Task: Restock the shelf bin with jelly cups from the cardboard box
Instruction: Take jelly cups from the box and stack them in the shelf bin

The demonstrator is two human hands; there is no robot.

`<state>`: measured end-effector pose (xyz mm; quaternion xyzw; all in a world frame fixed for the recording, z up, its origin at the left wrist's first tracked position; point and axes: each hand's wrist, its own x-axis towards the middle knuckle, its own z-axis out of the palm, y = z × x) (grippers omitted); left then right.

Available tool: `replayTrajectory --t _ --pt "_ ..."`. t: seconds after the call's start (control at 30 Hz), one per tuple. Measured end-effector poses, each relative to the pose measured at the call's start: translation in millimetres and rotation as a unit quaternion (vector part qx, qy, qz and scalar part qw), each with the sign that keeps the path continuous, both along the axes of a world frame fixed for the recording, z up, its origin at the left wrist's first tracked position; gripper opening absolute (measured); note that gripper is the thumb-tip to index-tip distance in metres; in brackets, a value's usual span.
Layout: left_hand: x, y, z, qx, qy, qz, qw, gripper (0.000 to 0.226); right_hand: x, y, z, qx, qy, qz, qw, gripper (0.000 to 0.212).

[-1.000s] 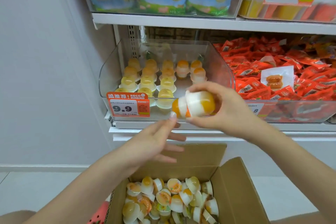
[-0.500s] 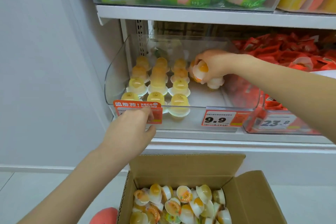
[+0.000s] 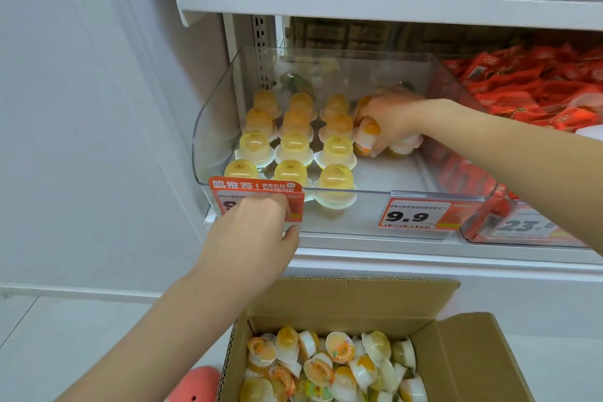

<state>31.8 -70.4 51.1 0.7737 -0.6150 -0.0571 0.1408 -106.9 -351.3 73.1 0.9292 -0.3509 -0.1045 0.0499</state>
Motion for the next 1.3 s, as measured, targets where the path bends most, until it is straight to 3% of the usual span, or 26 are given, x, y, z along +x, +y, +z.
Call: replayTrajectory --t 0.37,0.53,0.6,0.73,0.83,1.03,1.17,1.3 --pt "-1 0 -2 -0.013 0.002 -0.001 1.000 0.021 6 5 11 -0.010 0.068 0.028 0.997 0.036" --pt "0 0 -3 -0.013 -0.006 -0.008 1.000 0.023 4 6 11 0.015 0.057 0.021 0.998 0.046" --pt "1 1 -3 -0.011 -0.009 -0.010 1.000 0.023 -1 11 18 0.044 0.033 0.000 0.998 0.052" --pt "1 5 -2 -0.004 -0.028 -0.025 0.999 0.028 -28 46 31 0.065 -0.084 0.001 0.994 0.037" --pt "-3 13 -2 0.012 -0.045 -0.040 0.998 0.029 -56 80 32 0.005 -0.205 0.031 0.978 0.043" --pt "-20 37 -19 0.072 -0.058 -0.083 0.992 0.026 -88 172 8 -0.080 -0.378 0.089 0.918 0.032" --pt "-34 55 -53 0.139 -0.076 -0.115 0.981 0.025 -112 233 -44 -0.036 -0.383 0.108 0.917 0.031" --pt "-39 70 -97 0.231 -0.075 -0.142 0.960 0.021 -134 268 -118 0.118 -0.291 0.037 0.949 0.035"
